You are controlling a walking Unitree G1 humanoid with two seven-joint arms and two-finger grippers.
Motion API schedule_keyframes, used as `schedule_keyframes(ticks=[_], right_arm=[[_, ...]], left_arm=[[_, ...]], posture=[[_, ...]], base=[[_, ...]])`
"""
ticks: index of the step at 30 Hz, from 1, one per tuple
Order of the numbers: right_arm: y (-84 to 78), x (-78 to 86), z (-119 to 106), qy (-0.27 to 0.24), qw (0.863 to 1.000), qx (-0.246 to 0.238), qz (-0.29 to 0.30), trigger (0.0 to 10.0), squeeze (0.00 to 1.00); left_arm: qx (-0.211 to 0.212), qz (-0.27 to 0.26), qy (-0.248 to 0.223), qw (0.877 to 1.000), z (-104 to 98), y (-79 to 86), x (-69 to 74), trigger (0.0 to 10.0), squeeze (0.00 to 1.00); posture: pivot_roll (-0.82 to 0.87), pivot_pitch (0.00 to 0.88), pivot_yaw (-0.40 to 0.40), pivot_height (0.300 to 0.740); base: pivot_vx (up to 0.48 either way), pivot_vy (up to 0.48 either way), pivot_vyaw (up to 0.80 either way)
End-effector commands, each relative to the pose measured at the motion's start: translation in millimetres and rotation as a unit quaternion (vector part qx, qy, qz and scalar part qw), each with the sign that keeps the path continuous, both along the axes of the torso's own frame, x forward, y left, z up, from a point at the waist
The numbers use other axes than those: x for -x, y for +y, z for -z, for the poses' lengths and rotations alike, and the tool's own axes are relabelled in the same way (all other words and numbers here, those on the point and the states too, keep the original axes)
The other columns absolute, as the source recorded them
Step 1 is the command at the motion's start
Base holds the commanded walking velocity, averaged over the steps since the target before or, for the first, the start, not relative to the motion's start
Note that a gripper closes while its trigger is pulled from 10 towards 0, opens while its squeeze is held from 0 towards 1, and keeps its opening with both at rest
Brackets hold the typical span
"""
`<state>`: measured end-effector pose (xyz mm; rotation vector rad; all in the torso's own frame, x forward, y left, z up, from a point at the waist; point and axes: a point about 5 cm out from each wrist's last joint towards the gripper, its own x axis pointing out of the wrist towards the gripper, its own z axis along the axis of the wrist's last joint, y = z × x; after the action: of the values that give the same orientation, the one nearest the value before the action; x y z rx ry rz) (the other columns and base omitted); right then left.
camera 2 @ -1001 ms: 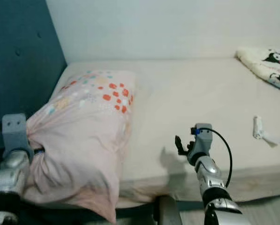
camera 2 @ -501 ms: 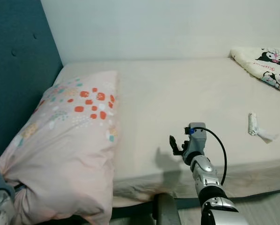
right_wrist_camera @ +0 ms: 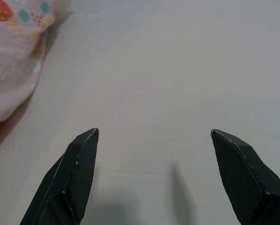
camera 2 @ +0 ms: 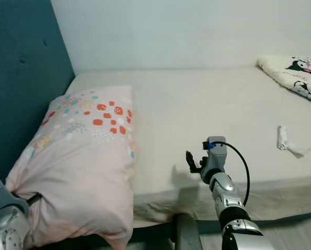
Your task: Clean up the room
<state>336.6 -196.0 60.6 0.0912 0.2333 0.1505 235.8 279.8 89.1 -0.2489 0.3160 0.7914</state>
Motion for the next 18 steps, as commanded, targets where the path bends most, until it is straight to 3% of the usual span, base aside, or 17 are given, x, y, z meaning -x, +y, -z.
schedule_keyframes(ticks=[1,6,7,9,11,13,14,16,17,18], right_arm=[[0.5,1.8,3,0.003,1.000,-0.004,0.003,10.0,0.00],[1.2,2.0,3,0.003,1.000,-0.005,0.003,10.0,0.00],[0.7,2.1,3,0.004,1.000,-0.005,0.004,10.0,0.00],[0.7,2.1,3,0.004,1.000,-0.005,0.004,10.0,0.00],[-0.9,2.5,3,0.006,1.000,-0.004,0.007,10.0,0.00],[-2.1,2.9,4,0.007,1.000,-0.003,0.009,10.0,0.00],[-2.1,2.9,4,0.007,1.000,-0.003,0.009,10.0,0.00],[-2.6,3.5,5,0.009,1.000,-0.003,0.010,10.0,0.00],[-2.9,3.8,5,0.010,1.000,-0.002,0.010,10.0,0.00],[-2.9,3.8,5,0.010,1.000,-0.002,0.010,10.0,0.00]], left_arm=[[-0.016,0.024,-0.013,0.999,-5,-3.1,-7.8,10.0,1.00],[-0.077,0.034,-0.029,0.996,-23,4.9,-21.0,10.0,1.00],[-0.143,0.043,-0.021,0.989,-38,12.6,-26.4,10.0,1.00],[-0.143,0.043,-0.021,0.989,-38,12.6,-26.4,10.0,1.00],[-0.205,0.070,0.028,0.976,-45,21.2,-26.9,10.0,1.00],[-0.234,0.092,0.071,0.965,-45,27.1,-25.5,10.0,1.00],[-0.234,0.092,0.071,0.965,-45,27.1,-25.5,10.0,1.00],[-0.282,0.126,0.105,0.945,-51,33.5,-23.5,10.0,1.00],[-0.316,0.161,0.099,0.930,-63,35.2,-24.9,10.0,1.00],[-0.316,0.161,0.099,0.930,-63,35.2,-24.9,10.0,1.00]], posture=[[-0.02,0.000,-0.032,0.476],[-0.03,0.000,-0.032,0.476],[-0.03,0.000,-0.033,0.476],[-0.03,0.000,-0.033,0.476],[-0.02,0.000,-0.032,0.476],[-0.02,0.000,-0.032,0.476],[-0.02,0.000,-0.032,0.476],[-0.02,0.000,-0.032,0.476],[-0.01,0.000,-0.034,0.476],[-0.01,0.000,-0.034,0.476]], base=[[0.000,0.000,0.00],[0.000,0.000,0.00],[0.000,0.000,0.00],[0.000,0.000,0.00],[0.000,0.000,0.00],[0.000,0.000,0.00],[0.000,0.000,0.00],[0.000,0.000,0.00],[0.000,0.000,0.00],[0.000,0.000,0.00]])
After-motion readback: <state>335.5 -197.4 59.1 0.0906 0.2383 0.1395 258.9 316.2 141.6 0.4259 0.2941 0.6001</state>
